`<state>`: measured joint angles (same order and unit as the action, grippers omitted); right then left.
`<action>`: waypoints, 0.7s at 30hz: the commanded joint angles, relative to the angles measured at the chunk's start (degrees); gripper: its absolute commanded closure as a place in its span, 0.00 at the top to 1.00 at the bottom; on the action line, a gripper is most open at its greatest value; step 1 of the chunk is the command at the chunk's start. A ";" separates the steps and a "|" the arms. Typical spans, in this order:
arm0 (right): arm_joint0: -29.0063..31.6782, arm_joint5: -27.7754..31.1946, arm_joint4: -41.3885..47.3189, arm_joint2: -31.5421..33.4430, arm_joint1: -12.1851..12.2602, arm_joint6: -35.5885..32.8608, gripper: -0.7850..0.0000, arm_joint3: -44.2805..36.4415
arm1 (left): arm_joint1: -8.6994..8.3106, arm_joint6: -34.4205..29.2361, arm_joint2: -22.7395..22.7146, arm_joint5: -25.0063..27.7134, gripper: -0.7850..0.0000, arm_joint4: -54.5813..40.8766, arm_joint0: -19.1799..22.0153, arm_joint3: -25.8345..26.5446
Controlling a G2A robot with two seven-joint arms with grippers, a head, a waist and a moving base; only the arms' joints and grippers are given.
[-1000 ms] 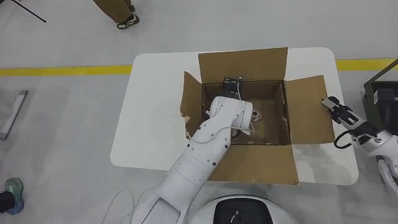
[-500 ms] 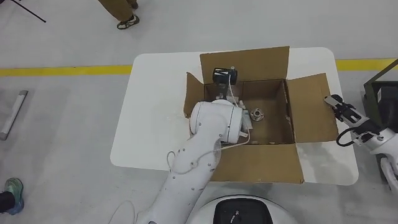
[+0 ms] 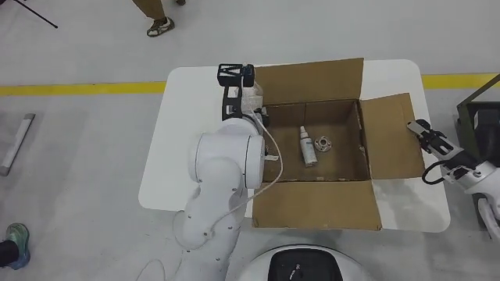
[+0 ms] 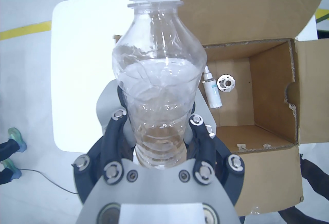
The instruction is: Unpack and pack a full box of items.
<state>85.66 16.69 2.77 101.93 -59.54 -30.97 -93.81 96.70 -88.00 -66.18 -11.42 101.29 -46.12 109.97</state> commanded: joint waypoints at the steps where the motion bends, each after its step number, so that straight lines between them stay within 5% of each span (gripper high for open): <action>1: -0.03 -0.02 -0.11 -0.12 0.02 -0.37 0.00 0.03 | 0.00 0.00 -1.38 0.54 0.00 0.47 -0.53 0.62; 21: -0.15 -1.27 2.23 0.34 -0.04 -0.06 0.00 -1.17 | 0.00 0.00 -1.38 0.54 0.00 0.47 -0.53 0.62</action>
<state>85.54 15.53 4.45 101.97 -59.61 -30.74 -94.94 96.70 -88.00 -67.56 -10.89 101.75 -46.65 110.59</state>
